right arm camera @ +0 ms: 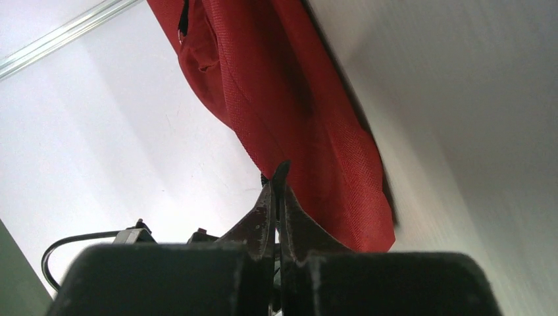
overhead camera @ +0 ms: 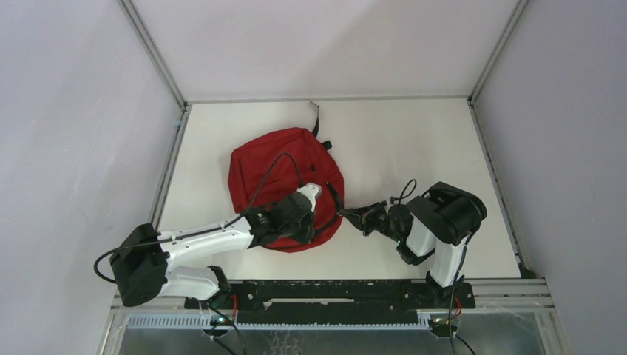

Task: Pack the student bag
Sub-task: Zip the student bag at the center of the board.

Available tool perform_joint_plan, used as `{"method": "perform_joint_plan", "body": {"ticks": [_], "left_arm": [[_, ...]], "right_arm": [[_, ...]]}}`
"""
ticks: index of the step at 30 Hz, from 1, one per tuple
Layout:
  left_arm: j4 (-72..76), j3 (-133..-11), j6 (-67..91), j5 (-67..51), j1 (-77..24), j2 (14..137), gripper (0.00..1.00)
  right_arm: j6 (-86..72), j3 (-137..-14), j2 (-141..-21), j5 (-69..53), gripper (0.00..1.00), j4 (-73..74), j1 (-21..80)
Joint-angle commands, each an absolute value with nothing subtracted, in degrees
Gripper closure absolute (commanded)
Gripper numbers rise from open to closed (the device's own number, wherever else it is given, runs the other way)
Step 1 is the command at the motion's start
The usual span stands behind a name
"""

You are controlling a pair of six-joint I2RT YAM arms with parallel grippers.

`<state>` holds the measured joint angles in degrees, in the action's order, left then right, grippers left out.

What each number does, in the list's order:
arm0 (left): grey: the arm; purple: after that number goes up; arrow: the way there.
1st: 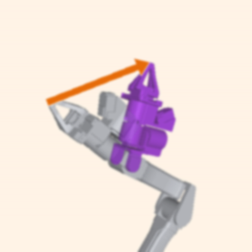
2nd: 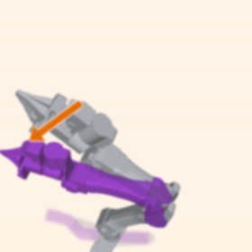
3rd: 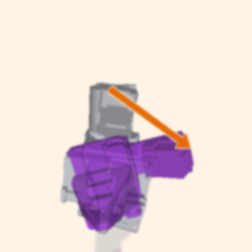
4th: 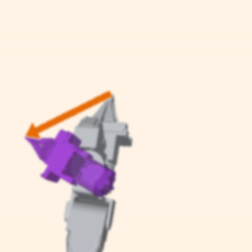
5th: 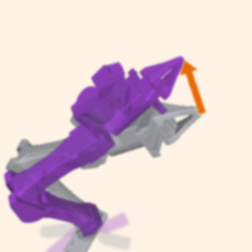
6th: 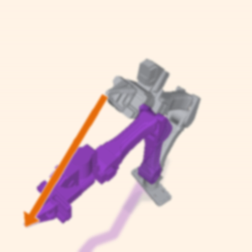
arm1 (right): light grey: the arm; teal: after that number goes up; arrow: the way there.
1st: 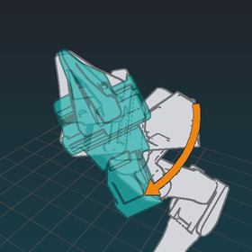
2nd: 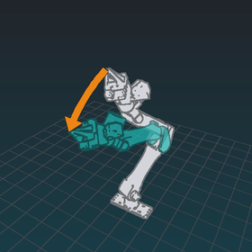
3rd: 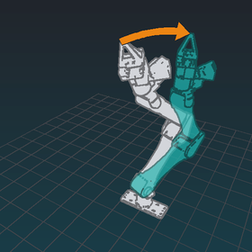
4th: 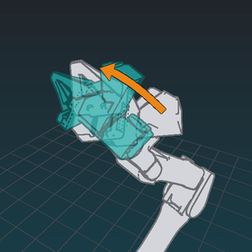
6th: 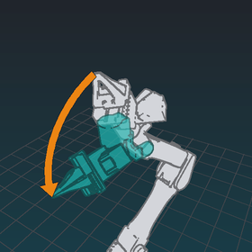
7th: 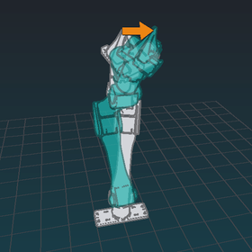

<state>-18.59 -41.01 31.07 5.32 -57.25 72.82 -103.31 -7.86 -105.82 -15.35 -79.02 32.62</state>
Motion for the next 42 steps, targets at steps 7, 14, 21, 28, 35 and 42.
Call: {"method": "perform_joint_plan", "body": {"ticks": [7,14,21,28,35,42], "left_arm": [[-16.41,-39.94,31.11,4.55,-57.66,71.51,1.00],[-16.70,-39.80,30.86,4.53,-57.71,70.99,1.00],[-16.70,-40.15,31.00,3.88,-57.66,71.75,1.00],[-16.69,-40.29,30.87,3.91,-57.66,71.81,1.00],[-16.83,-40.11,30.81,3.99,-57.68,71.66,1.00],[-16.96,-39.29,30.77,4.31,-57.66,70.82,1.00]], "right_arm": [[-104.80,-5.63,-104.54,-14.64,1.00,-82.57,30.94],[-102.59,-7.31,-103.91,-15.57,0.75,-79.68,29.99],[-102.22,-9.01,-105.37,-15.84,0.77,-79.36,29.56],[-101.79,-7.80,-105.03,-15.20,0.89,-79.28,28.62],[-100.72,-7.17,-104.74,-15.00,1.00,-79.25,27.68],[-99.13,-7.56,-103.72,-15.80,0.86,-78.14,26.64]]}}
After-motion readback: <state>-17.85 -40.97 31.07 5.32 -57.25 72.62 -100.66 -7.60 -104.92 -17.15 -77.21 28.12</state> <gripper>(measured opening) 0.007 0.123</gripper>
